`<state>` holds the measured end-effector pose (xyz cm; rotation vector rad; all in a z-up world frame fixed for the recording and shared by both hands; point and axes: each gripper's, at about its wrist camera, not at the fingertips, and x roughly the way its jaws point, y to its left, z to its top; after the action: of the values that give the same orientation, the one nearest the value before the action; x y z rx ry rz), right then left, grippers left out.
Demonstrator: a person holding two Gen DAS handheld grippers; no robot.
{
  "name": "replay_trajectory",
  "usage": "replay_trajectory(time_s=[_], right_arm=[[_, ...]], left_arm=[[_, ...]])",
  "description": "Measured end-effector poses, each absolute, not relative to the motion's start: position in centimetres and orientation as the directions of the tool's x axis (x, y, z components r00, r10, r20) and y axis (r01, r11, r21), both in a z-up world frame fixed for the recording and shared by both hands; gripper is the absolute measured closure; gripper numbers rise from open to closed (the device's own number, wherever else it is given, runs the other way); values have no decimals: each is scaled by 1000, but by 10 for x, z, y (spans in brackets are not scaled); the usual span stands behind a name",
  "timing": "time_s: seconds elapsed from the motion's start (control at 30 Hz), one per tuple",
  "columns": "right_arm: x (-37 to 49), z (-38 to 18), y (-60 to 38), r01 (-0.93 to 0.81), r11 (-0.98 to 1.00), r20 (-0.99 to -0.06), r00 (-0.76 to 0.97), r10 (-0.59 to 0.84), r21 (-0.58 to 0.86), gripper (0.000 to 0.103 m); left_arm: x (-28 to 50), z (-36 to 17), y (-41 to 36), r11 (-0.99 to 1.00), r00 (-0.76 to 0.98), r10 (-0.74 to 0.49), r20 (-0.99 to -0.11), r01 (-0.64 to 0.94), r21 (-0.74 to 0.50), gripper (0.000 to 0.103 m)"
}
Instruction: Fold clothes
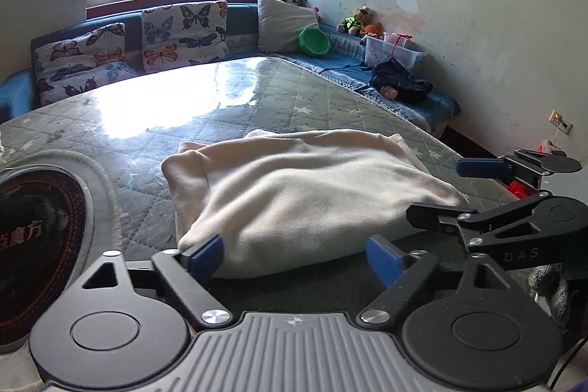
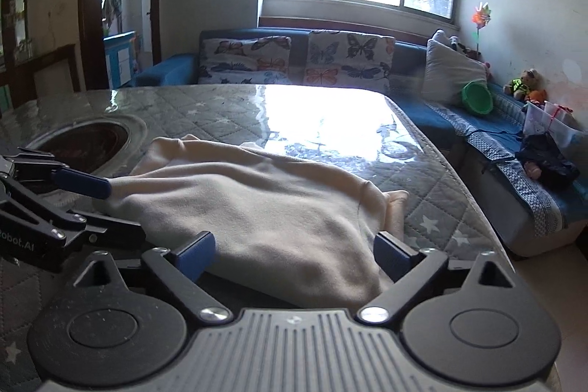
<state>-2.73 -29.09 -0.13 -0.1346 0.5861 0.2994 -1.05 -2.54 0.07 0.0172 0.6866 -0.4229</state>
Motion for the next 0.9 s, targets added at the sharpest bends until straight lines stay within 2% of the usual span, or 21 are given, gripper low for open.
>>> replay_trajectory(time_s=[0.07,0.23,0.4,0.9], right_arm=[[-31,-1,-292,-297,954,-555,801,226,-39,0],[-38,-2,-292,-281,959,-549,806,223,-24,0],[-47,-5,-289,-265,963,-546,813,200,-41,0],[-78,-1,-294,-244,969,-525,821,224,32,0]], left_arm=[[-14,1,-24,918,695,-366,-619,377,-119,10],[-23,1,-23,926,704,-348,-619,362,-109,0],[-34,2,-22,930,712,-332,-619,357,-89,0],[-61,5,-21,944,731,-291,-618,326,-59,0]])
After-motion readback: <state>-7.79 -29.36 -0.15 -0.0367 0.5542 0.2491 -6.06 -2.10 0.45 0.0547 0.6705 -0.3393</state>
